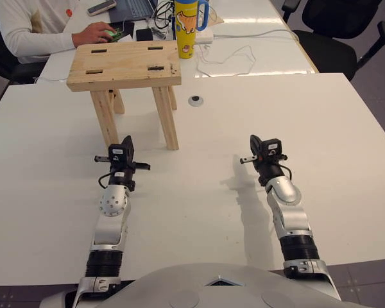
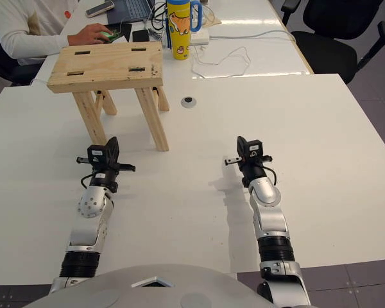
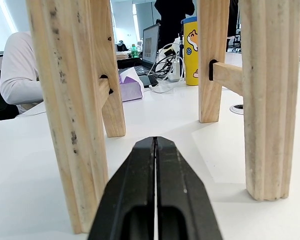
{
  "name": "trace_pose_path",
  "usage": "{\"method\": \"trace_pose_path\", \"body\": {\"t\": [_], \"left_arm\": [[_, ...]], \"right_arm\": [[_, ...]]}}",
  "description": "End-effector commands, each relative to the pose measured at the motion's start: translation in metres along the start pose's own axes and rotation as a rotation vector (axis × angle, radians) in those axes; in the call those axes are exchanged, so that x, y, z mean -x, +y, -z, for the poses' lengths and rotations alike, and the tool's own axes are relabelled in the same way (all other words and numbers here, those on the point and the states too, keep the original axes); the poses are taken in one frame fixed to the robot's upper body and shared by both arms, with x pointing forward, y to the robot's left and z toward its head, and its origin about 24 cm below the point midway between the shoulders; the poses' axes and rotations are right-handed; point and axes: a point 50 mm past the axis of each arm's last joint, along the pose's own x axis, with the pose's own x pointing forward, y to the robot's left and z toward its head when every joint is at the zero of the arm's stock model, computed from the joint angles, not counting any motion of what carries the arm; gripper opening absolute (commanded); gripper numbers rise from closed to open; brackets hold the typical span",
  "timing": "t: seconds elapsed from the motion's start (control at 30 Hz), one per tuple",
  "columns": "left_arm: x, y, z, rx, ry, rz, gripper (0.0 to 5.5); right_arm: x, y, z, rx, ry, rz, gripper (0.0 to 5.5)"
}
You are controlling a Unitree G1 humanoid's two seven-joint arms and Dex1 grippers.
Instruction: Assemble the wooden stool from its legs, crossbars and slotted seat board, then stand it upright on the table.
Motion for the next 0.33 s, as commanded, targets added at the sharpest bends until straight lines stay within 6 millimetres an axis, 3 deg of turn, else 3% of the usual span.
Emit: {"method": "trace_pose_path", "body": {"t": [0.03,0.33], "left_arm": [[0.0014,0.0017,0.0034,-0.011,0.009,-0.007,0.02],[-0.0012,0.0035,0.0082,-0.021,0.026,-0.028,0.02]], "right_arm": [[-0.0036,0.0001,-0.0029,0.005,-0.016,0.012,0.0],[-0.0095,-0.004,-0.0038,0.01,-0.016,0.028,0.0]]}}
